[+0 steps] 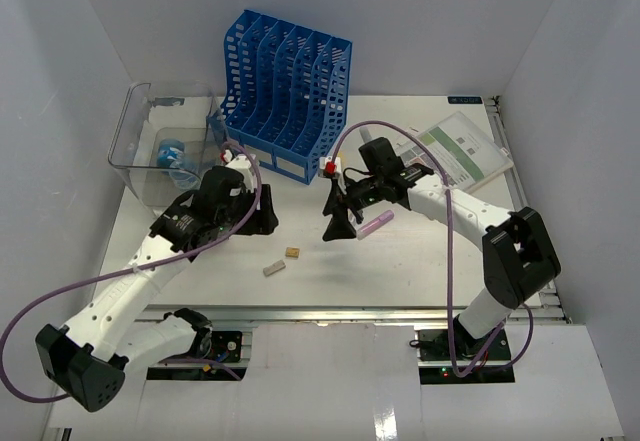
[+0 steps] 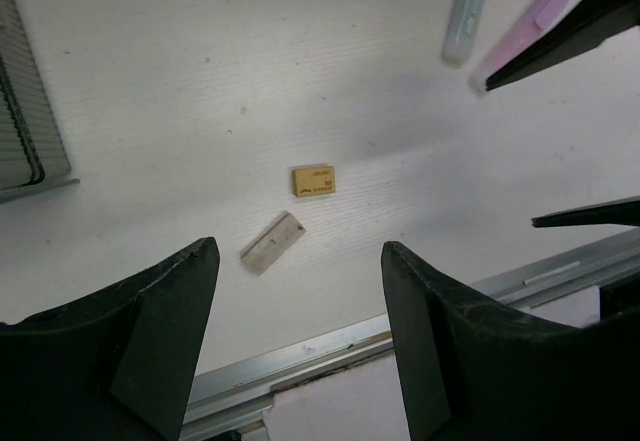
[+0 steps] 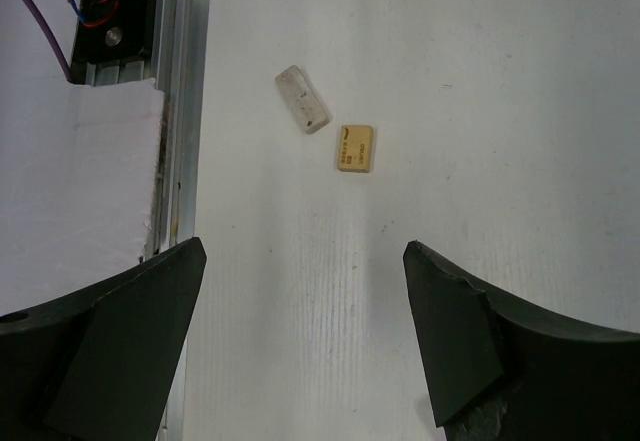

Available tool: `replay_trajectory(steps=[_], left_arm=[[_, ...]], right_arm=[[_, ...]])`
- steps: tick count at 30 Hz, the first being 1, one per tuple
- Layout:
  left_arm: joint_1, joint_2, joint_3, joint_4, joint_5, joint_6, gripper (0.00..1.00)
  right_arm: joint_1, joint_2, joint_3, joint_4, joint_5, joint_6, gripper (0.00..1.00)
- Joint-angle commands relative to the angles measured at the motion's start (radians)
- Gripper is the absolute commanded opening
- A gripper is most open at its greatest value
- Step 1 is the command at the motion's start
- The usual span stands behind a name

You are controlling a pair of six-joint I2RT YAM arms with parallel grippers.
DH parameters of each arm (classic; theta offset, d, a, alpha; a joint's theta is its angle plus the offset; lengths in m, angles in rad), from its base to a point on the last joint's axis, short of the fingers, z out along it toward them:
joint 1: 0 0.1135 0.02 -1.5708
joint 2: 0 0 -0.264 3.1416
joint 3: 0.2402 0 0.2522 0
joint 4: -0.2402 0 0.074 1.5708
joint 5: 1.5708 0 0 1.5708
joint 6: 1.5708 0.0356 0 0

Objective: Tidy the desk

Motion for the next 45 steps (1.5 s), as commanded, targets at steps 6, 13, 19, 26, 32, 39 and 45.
replay_trajectory(steps=[6, 13, 19, 26, 32, 39, 45], left_arm=[[-0.115, 0.033, 0.004, 0.027, -0.264, -0.03, 0.7], [-0.18, 0.363, 0.154, 0.004, -0.525, 0.109, 0.59], [-0.154, 0.428, 0.151, 0.022, -0.598, 0.19, 0.59], [-0.037, 0.426, 0.051, 0.052, -0.567, 0.25, 0.59], [0.059, 0.411, 0.016, 0.067, -0.53, 0.275, 0.6], [0.143, 0.374, 0.025, 0.043, -0.543, 0.286, 0.6], [0.215, 0.318, 0.019, 0.047, -0.543, 0.296, 0.6]], right_arm=[[-0.046, -0.06, -0.021, 0.01, -0.003, -0.03, 0.87], [-0.088, -0.087, -0.047, 0.017, 0.002, -0.038, 0.88], [-0.13, -0.135, -0.101, 0.042, -0.015, -0.036, 0.88], [-0.169, -0.146, -0.128, 0.064, -0.059, -0.031, 0.88], [-0.191, -0.164, -0.168, 0.077, -0.075, -0.034, 0.88], [-0.209, -0.161, -0.182, 0.085, -0.097, -0.033, 0.88], [-0.216, -0.165, -0.191, 0.091, -0.106, -0.034, 0.89]])
